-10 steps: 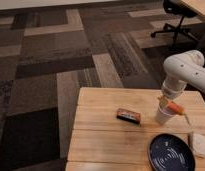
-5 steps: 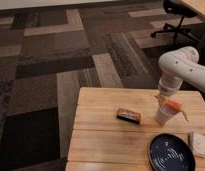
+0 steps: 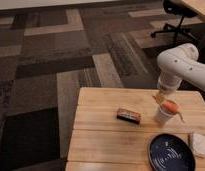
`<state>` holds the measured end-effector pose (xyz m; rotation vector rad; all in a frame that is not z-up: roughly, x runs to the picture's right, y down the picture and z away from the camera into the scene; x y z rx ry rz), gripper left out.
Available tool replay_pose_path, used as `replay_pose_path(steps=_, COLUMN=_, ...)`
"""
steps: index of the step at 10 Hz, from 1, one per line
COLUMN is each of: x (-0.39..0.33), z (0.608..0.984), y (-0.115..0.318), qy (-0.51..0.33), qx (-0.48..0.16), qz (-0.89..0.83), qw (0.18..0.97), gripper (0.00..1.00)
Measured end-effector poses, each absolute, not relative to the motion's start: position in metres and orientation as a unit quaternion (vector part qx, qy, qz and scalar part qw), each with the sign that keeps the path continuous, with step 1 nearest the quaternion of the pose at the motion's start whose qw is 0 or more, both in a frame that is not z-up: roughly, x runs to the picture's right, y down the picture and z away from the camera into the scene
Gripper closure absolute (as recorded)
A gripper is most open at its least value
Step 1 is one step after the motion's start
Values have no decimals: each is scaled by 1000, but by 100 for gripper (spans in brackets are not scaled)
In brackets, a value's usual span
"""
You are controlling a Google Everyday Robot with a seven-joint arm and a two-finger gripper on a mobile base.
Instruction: Place the pepper in the ceramic cup
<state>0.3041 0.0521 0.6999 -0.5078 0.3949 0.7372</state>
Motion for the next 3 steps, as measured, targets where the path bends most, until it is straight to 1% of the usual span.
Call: replay_pose_path(steps=3, x=303, z=697, y=53, qy=187, qx=-243, qz=356, qw=883, gripper=20)
